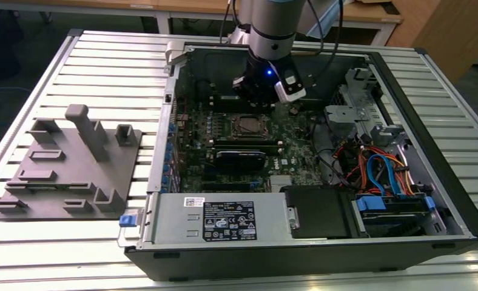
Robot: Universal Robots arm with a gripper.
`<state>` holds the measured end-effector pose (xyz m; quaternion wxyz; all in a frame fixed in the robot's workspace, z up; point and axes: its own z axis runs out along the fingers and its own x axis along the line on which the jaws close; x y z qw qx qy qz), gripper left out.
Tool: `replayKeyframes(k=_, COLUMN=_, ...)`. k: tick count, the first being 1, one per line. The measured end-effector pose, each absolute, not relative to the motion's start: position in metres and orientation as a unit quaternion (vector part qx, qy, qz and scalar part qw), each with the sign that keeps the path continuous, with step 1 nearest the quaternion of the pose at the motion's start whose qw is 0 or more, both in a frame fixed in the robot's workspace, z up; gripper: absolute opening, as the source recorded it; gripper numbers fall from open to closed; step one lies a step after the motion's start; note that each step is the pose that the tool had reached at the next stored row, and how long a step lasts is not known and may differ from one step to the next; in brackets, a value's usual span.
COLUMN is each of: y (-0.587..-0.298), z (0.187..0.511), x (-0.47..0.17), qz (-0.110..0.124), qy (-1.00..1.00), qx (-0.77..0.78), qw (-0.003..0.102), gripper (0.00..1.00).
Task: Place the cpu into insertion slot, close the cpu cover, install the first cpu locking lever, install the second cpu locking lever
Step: 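Install the second cpu locking lever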
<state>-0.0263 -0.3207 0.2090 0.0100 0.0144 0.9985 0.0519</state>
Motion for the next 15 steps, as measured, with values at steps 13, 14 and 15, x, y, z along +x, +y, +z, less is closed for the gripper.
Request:
replayKeyframes(k=13, y=-0.3235, z=0.2206, x=-0.0264, qz=0.039, qy=0.999, qx=0.014, qw=0.01, gripper=0.1)
replayKeyframes(k=14, y=-0.3243, z=0.2206, x=-0.0264, qz=0.039, qy=0.999, qx=0.014, qw=0.01, gripper=0.1)
replayKeyframes(k=15, y=-0.3252, z=0.2206, x=-0.0264, qz=0.038, qy=0.999, qx=0.014, qw=0.01, gripper=0.1)
